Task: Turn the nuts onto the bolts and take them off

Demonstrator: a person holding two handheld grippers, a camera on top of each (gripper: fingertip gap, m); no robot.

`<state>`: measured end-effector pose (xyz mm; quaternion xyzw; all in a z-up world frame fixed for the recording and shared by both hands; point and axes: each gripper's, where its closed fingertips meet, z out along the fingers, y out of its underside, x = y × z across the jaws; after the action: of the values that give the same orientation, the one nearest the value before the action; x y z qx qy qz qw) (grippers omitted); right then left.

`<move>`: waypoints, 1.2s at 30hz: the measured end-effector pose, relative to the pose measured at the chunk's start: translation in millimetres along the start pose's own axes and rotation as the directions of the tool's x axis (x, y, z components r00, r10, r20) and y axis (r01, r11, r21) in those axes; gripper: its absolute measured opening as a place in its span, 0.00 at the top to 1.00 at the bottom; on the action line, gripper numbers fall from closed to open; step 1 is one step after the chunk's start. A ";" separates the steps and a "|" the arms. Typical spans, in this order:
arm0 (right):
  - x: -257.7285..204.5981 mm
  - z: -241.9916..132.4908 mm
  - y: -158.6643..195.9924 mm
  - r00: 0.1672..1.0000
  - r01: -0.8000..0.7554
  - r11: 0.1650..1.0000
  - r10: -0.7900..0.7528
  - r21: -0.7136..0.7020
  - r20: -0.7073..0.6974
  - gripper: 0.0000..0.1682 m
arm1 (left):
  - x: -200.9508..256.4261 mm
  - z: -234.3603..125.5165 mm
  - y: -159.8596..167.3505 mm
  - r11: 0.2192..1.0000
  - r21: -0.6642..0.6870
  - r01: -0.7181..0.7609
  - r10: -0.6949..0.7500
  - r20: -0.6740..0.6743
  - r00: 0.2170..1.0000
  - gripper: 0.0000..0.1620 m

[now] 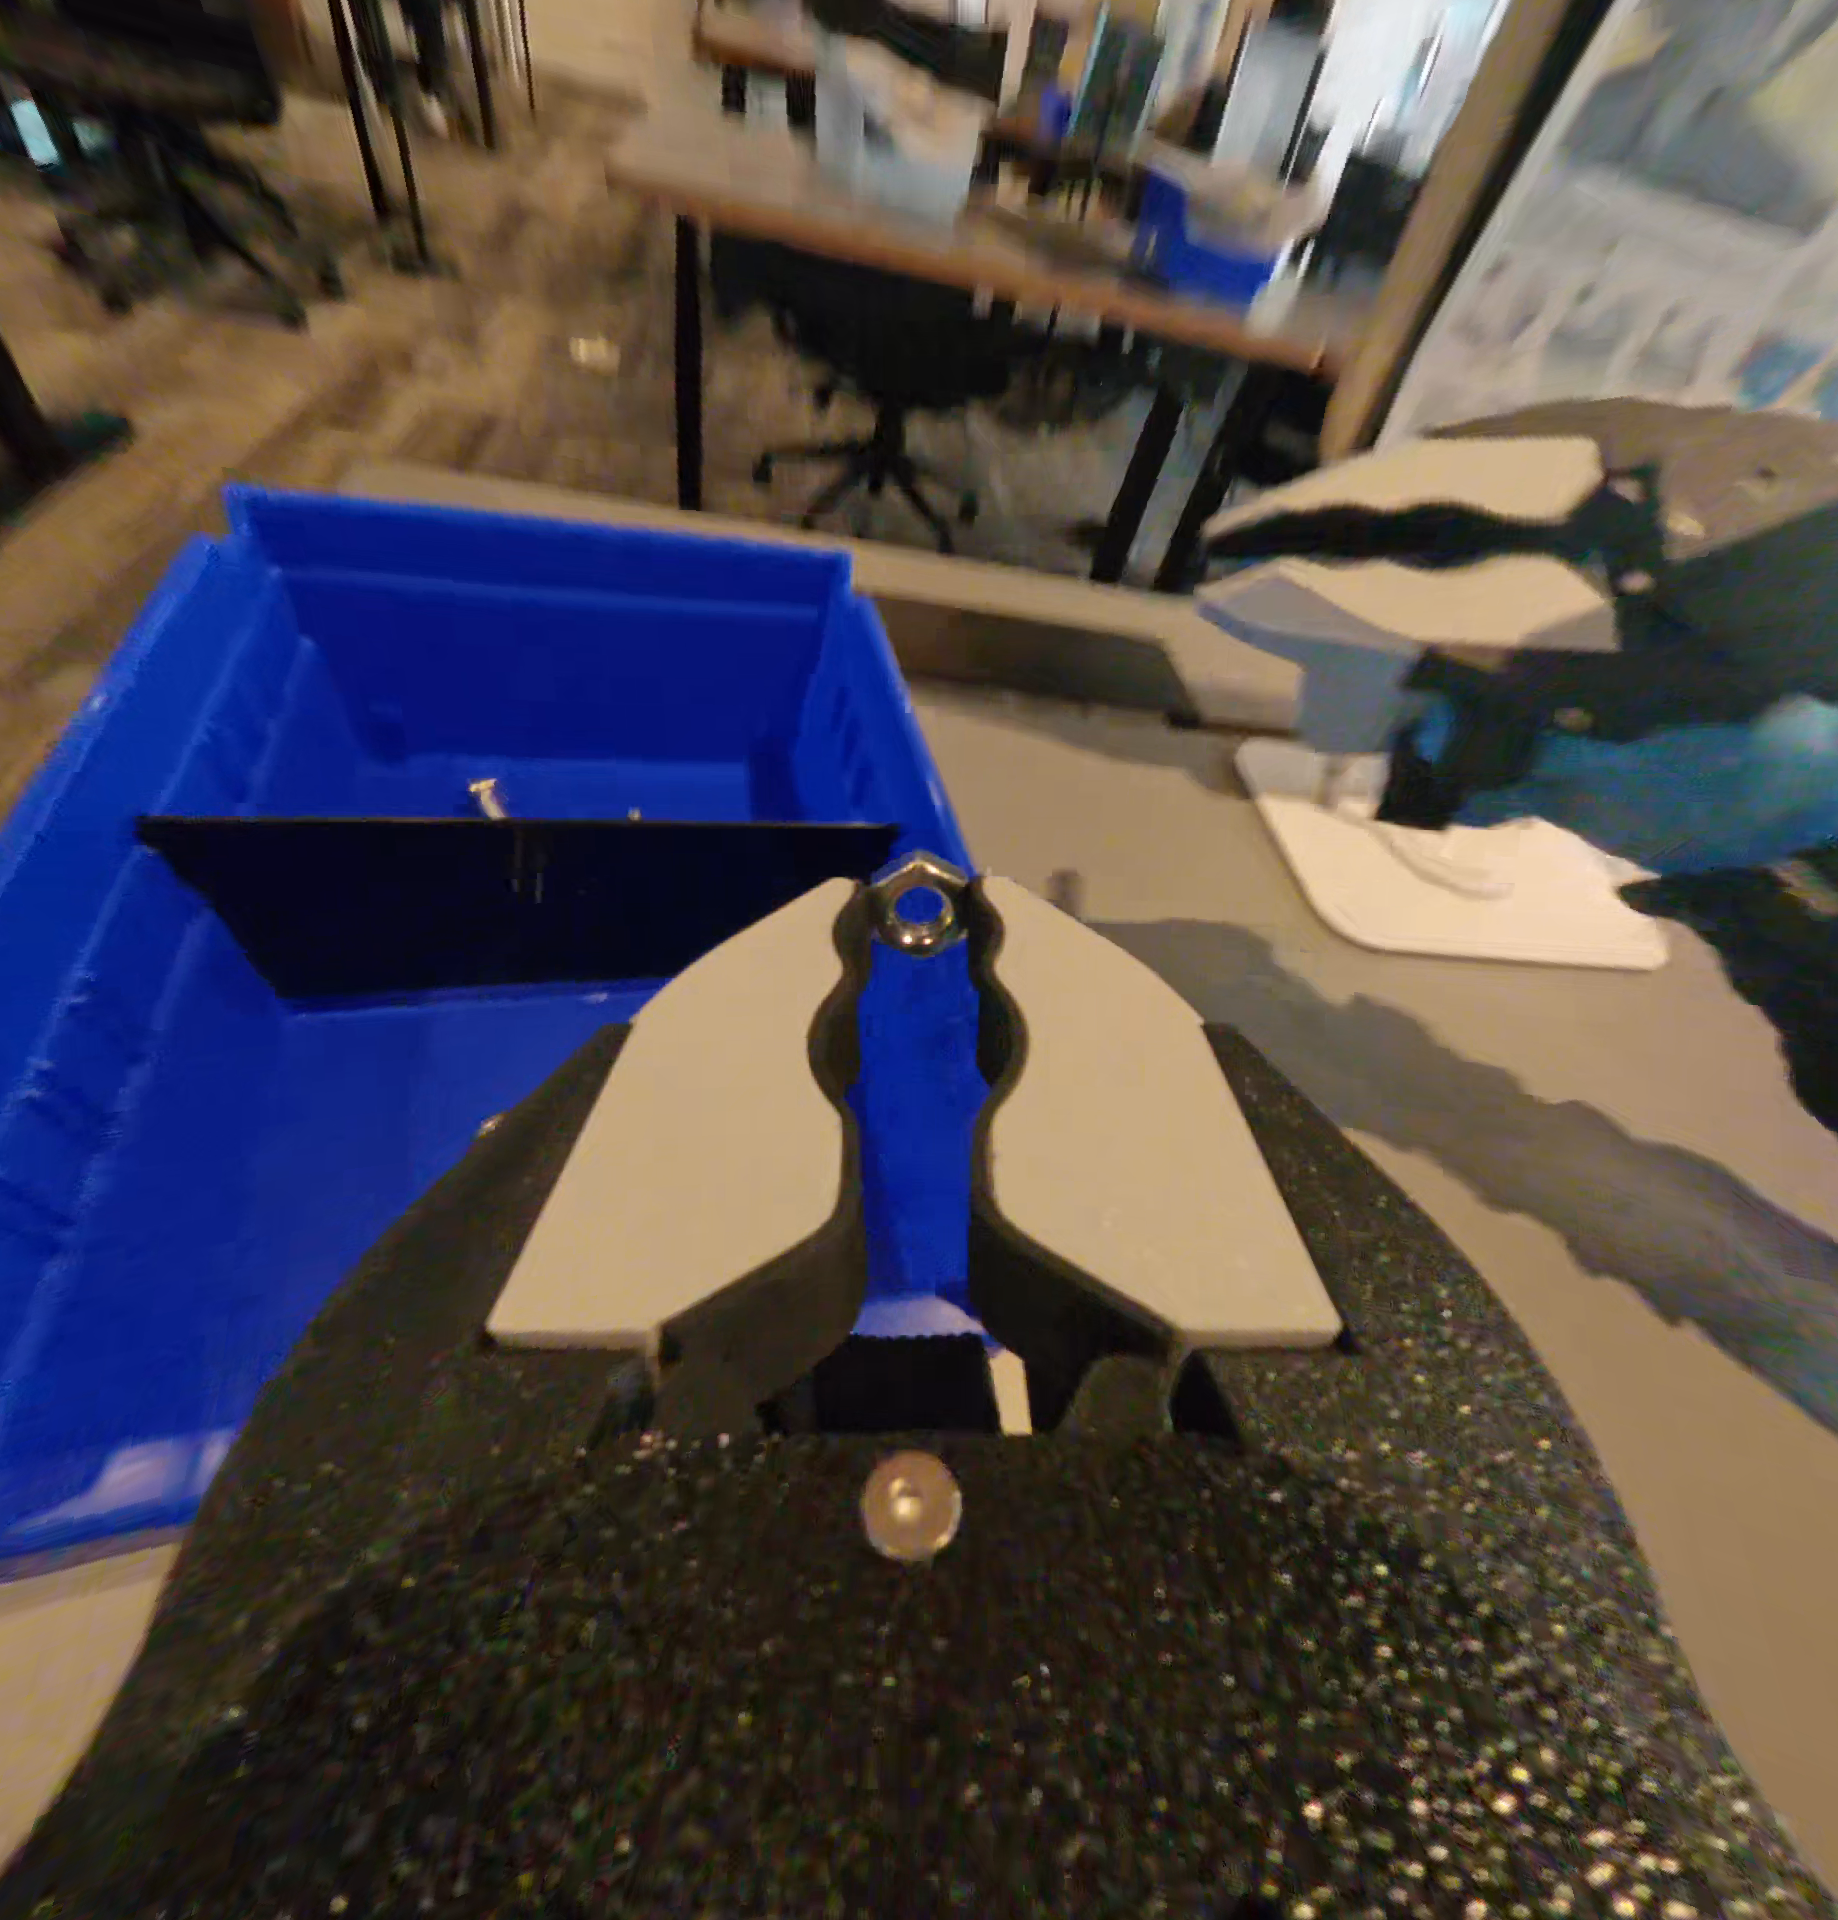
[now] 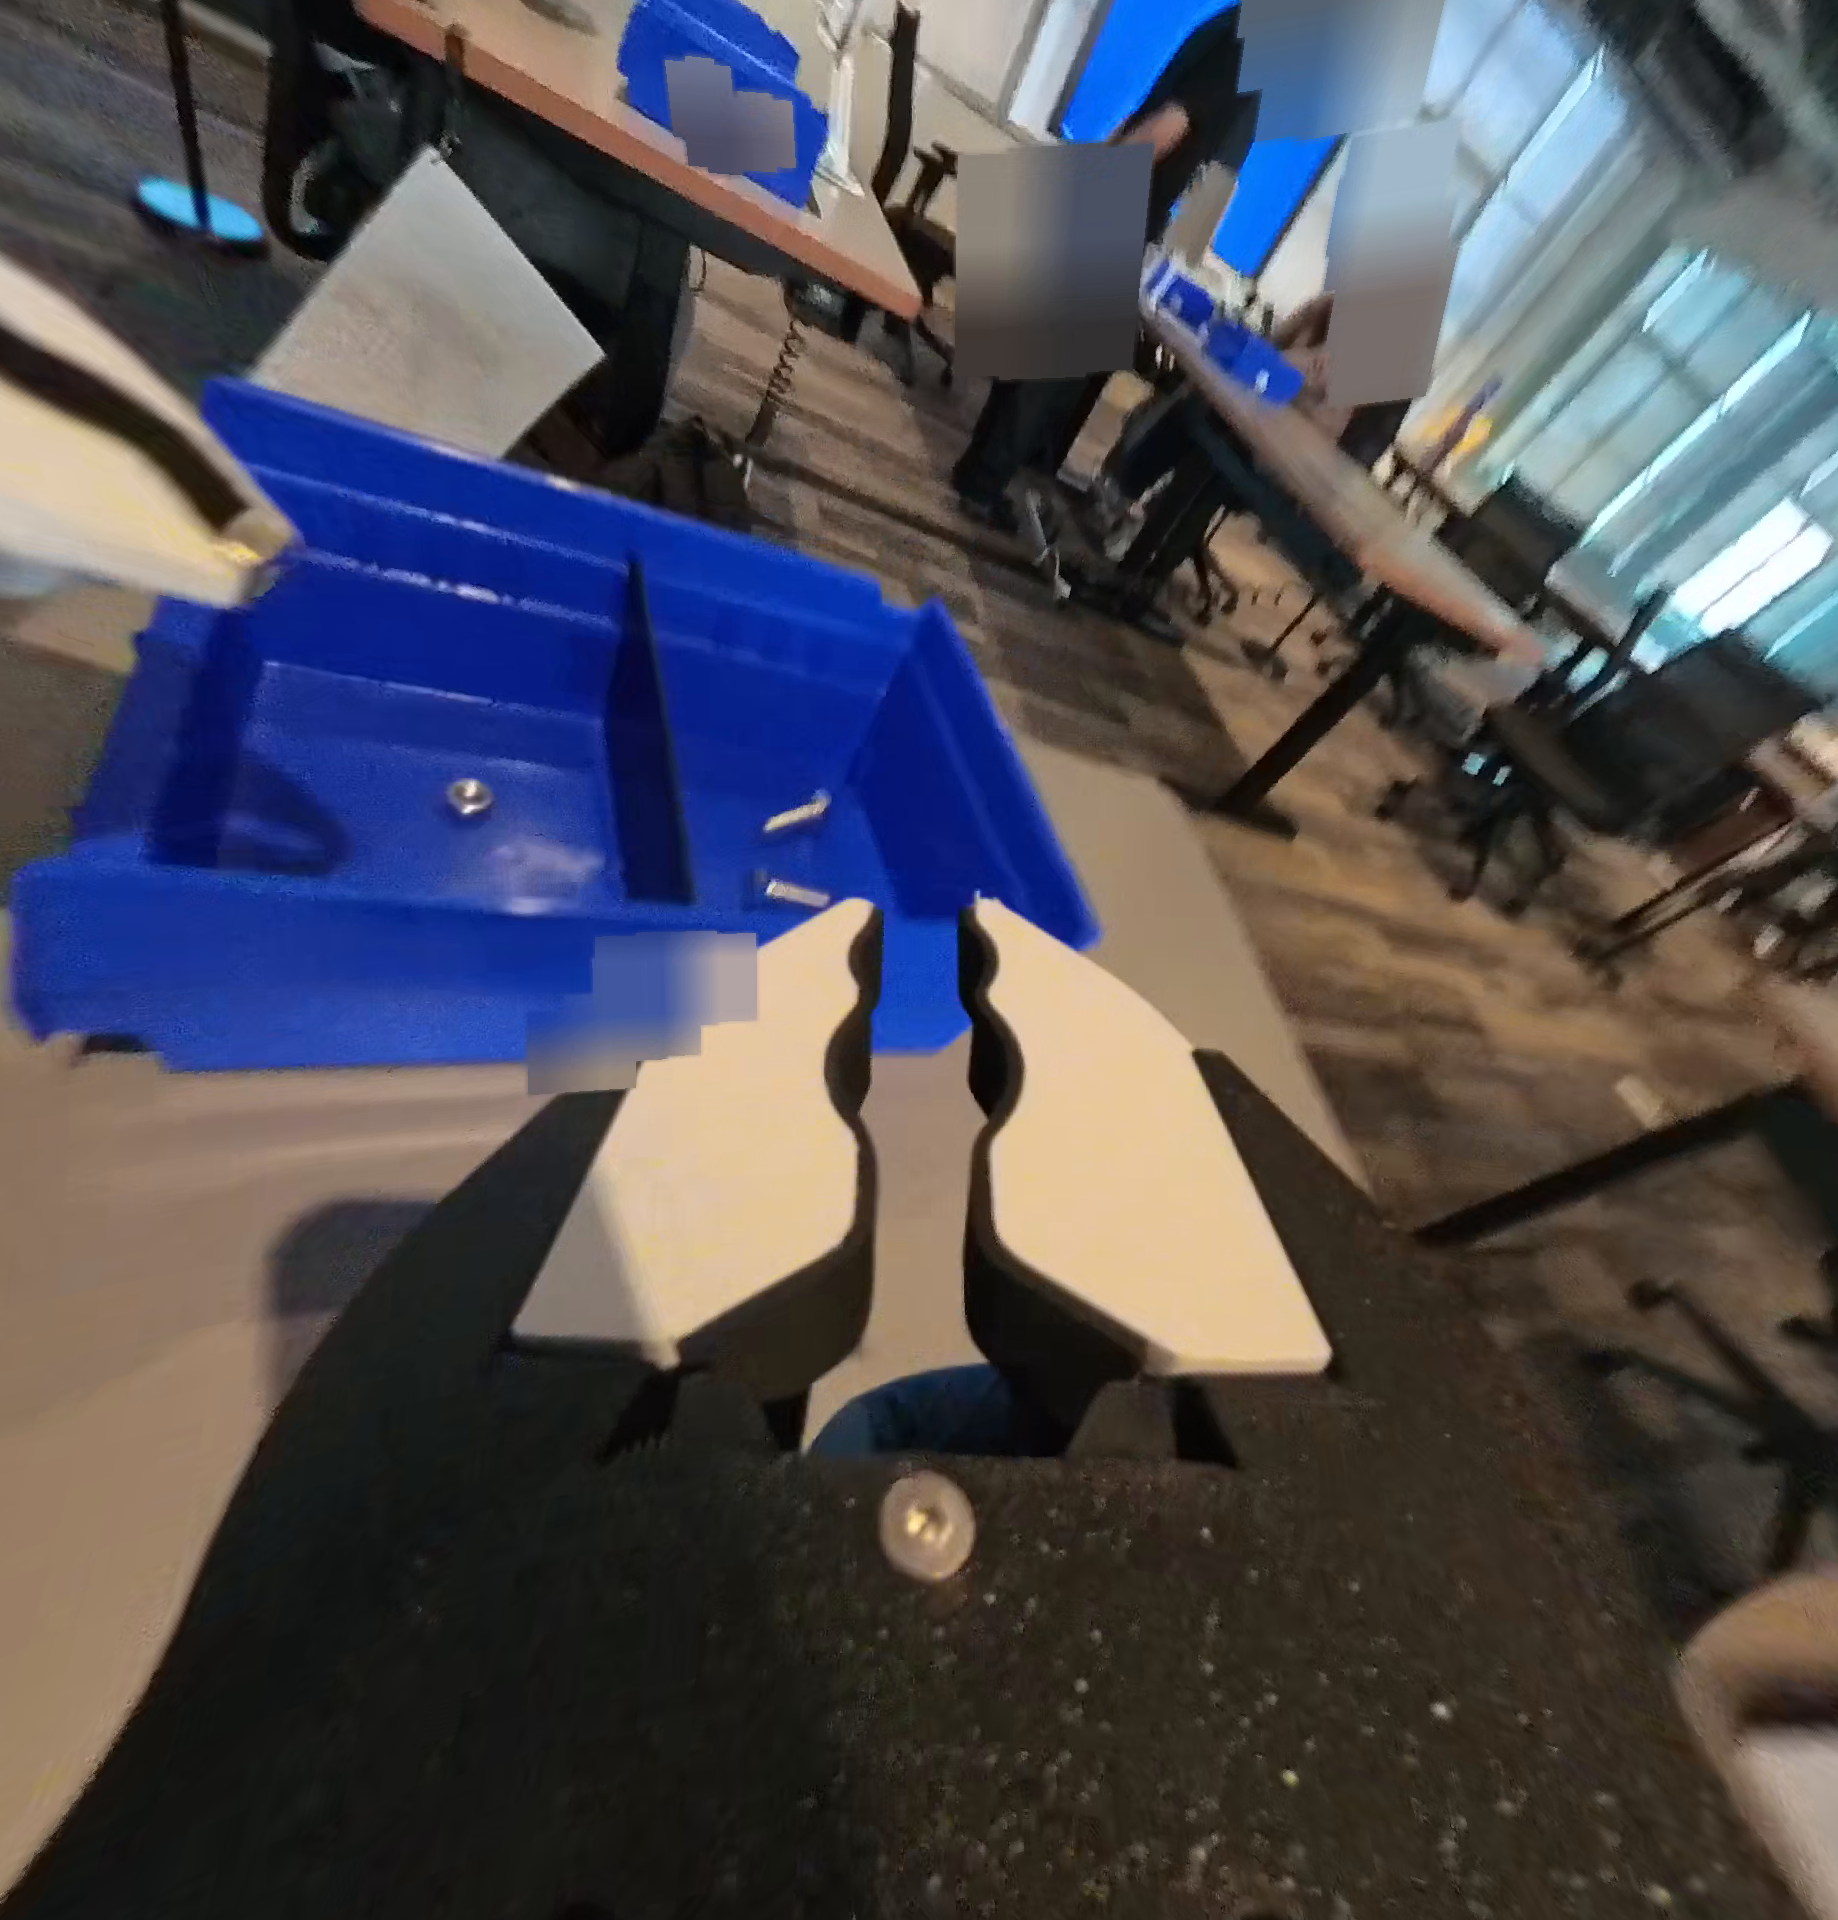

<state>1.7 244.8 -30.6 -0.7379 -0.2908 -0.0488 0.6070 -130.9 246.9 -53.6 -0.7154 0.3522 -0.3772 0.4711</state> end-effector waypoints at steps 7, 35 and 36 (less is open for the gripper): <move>15.0 93.7 -51.9 0.754 0.656 0.752 -0.650 -0.060 0.094 0.90 | 36.1 -34.1 12.6 0.949 0.300 0.098 -0.085 -0.058 0.995 0.90; -56.4 248.3 69.7 -0.197 0.963 -0.014 -0.717 0.269 0.669 0.83 | 118.4 -75.7 40.4 0.902 0.393 0.179 0.013 -0.438 0.899 0.89; -56.7 248.9 71.8 -0.213 0.961 -0.027 -0.710 0.276 0.671 0.83 | 118.7 -75.7 40.9 0.902 0.391 0.183 0.011 -0.444 0.896 0.89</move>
<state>-80.0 447.1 -181.2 -0.3673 -0.8927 -0.2424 0.0976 -147.4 101.4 -46.8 -0.5087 0.3251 -0.6157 0.5065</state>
